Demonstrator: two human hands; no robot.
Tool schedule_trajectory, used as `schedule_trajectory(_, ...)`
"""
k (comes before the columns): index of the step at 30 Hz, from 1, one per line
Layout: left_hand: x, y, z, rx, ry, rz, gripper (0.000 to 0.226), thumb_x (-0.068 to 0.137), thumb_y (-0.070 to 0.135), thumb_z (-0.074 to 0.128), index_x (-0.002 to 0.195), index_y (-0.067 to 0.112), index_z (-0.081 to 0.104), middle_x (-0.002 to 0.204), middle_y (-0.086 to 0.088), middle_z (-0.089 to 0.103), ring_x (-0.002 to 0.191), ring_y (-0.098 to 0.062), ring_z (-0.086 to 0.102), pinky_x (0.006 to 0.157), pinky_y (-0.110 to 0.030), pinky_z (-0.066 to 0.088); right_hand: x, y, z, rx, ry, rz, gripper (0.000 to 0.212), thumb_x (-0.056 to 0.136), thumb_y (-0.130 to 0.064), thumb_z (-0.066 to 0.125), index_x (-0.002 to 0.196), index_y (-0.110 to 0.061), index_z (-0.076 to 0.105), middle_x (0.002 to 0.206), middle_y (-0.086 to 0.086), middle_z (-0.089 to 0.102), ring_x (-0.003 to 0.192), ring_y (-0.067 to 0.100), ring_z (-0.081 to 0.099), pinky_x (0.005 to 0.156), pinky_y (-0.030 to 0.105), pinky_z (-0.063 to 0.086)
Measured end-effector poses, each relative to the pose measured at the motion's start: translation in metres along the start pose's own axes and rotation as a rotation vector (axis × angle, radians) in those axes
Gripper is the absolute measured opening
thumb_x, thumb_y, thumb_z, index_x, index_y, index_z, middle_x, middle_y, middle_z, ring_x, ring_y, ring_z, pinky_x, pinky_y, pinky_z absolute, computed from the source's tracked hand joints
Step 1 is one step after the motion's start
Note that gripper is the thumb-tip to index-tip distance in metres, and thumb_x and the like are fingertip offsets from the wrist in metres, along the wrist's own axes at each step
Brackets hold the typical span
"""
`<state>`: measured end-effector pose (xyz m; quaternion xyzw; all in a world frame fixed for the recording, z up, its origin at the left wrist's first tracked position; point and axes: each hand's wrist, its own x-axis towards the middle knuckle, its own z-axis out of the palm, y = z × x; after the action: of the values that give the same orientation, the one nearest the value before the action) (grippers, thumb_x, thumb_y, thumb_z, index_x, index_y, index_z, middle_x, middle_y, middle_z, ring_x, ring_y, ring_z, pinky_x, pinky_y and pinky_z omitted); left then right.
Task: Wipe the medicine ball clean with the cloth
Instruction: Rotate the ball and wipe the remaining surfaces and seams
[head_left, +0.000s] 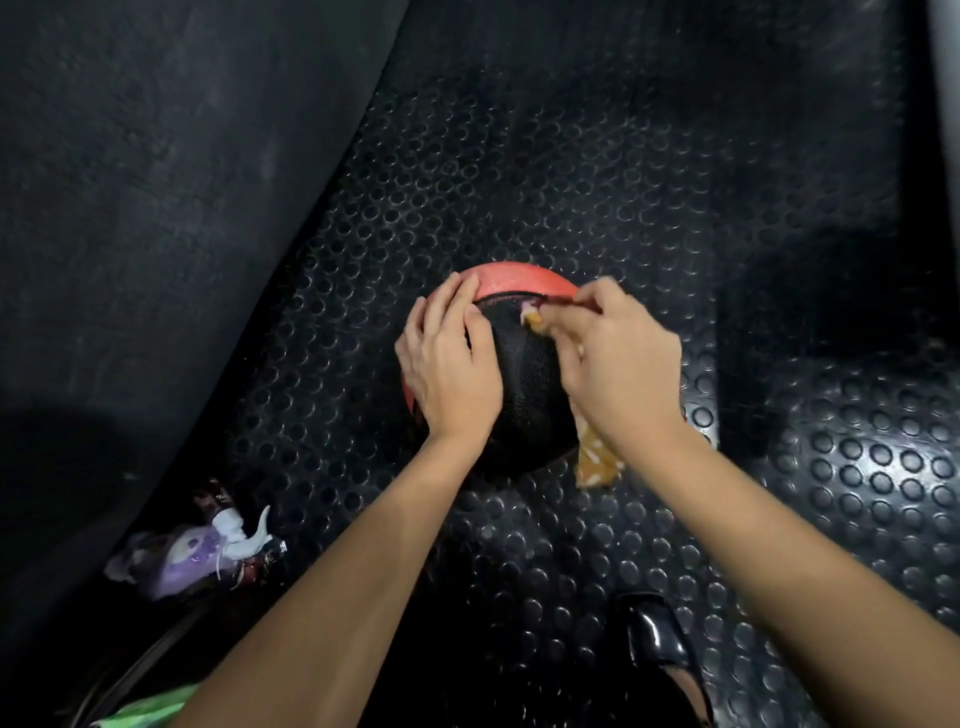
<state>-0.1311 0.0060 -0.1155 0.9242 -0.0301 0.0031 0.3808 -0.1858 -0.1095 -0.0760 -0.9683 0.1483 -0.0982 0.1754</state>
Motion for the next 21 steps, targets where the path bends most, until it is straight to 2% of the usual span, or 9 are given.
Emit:
schedule_trajectory(3, -0.002, -0.001, 0.000, 0.012, -0.003, 0.014, 0.051, 0.094, 0.038, 0.023, 0.135, 0.029, 0.052, 0.143, 0.015, 0.045, 0.138, -0.016, 0.029, 0.113, -0.037, 0.019, 0.020, 0.007, 0.002, 0.074, -0.043, 0.185, 0.024, 0.094, -0.026, 0.051, 0.109, -0.031, 0.069, 0.103, -0.005, 0.056, 0.089, 0.018, 0.058, 0.064, 0.028, 0.036)
schedule_trajectory(5, 0.000, -0.003, -0.003, 0.019, -0.018, 0.048, 0.057, 0.092, 0.042, 0.018, 0.136, 0.027, 0.051, 0.144, 0.012, 0.045, 0.138, -0.018, 0.030, 0.114, -0.041, 0.021, 0.022, 0.007, 0.003, 0.114, -0.058, 0.205, 0.024, 0.094, -0.028, 0.051, 0.110, -0.032, 0.069, 0.105, -0.008, 0.056, 0.090, 0.016, 0.058, 0.066, 0.026, 0.032)
schedule_trajectory(8, 0.005, -0.006, -0.015, 0.108, -0.172, 0.307, 0.057, 0.095, 0.043, 0.019, 0.140, 0.023, 0.046, 0.147, 0.006, 0.042, 0.140, -0.019, 0.026, 0.115, -0.047, 0.020, 0.020, 0.008, 0.005, 0.230, -0.088, 0.205, 0.022, 0.093, -0.030, 0.052, 0.108, -0.033, 0.068, 0.103, -0.009, 0.054, 0.091, 0.015, 0.057, 0.069, 0.027, 0.034)
schedule_trajectory(10, 0.007, -0.007, -0.025, 0.260, -0.350, 0.495, 0.062, 0.094, 0.053, 0.021, 0.148, 0.025, 0.031, 0.155, 0.004, 0.028, 0.145, -0.021, 0.012, 0.119, -0.048, 0.009, 0.024, 0.010, 0.004, 0.272, -0.114, 0.210, 0.022, 0.093, -0.031, 0.052, 0.107, -0.033, 0.068, 0.104, -0.008, 0.054, 0.093, 0.015, 0.057, 0.071, 0.027, 0.035)
schedule_trajectory(13, 0.009, -0.007, -0.038, 0.460, -0.559, 0.583, 0.091, 0.078, 0.080, 0.021, 0.152, 0.031, 0.001, 0.160, 0.007, -0.002, 0.146, -0.017, -0.012, 0.116, -0.043, -0.009, 0.030, 0.015, 0.002, 0.306, -0.180, 0.212, 0.025, 0.092, -0.039, 0.052, 0.113, -0.032, 0.065, 0.106, -0.008, 0.054, 0.099, 0.013, 0.056, 0.075, 0.025, 0.036)
schedule_trajectory(15, 0.011, -0.006, -0.043, 0.538, -0.607, 0.586, 0.108, 0.064, 0.091, 0.024, 0.149, 0.034, -0.012, 0.159, 0.010, -0.012, 0.145, -0.016, -0.019, 0.116, -0.044, -0.009, 0.033, 0.019, -0.001, 0.503, -0.244, 0.280, 0.037, 0.095, -0.043, 0.046, 0.128, -0.029, 0.056, 0.123, -0.006, 0.053, 0.115, 0.010, 0.050, 0.090, 0.024, 0.035)
schedule_trajectory(17, 0.015, -0.007, -0.045, 0.559, -0.645, 0.558, 0.118, 0.054, 0.095, 0.032, 0.144, 0.040, -0.022, 0.157, 0.014, -0.019, 0.143, -0.015, -0.023, 0.118, -0.047, -0.006, 0.036, 0.028, -0.013, 0.814, -0.293, 0.516, 0.040, 0.099, -0.033, 0.037, 0.138, -0.025, 0.044, 0.139, -0.006, 0.044, 0.124, 0.008, 0.041, 0.103, 0.025, 0.030)
schedule_trajectory(19, 0.017, -0.008, -0.047, 0.565, -0.663, 0.548, 0.126, 0.048, 0.095, 0.043, 0.139, 0.045, -0.028, 0.155, 0.017, -0.023, 0.143, -0.015, -0.025, 0.118, -0.051, -0.002, 0.032, 0.041, -0.020, 0.873, -0.392, 0.688, 0.031, 0.096, -0.021, 0.042, 0.124, -0.017, 0.056, 0.127, -0.002, 0.054, 0.106, 0.010, 0.051, 0.092, 0.027, 0.040)
schedule_trajectory(21, 0.020, -0.008, -0.048, 0.578, -0.680, 0.526, 0.133, 0.044, 0.091, 0.054, 0.136, 0.046, -0.031, 0.154, 0.018, -0.026, 0.142, -0.015, -0.027, 0.118, -0.053, 0.000, 0.025, 0.050, -0.022, 0.796, -0.428, 0.722, 0.023, 0.093, -0.017, 0.050, 0.097, 0.000, 0.065, 0.108, 0.018, 0.067, 0.086, 0.022, 0.062, 0.084, 0.038, 0.049)
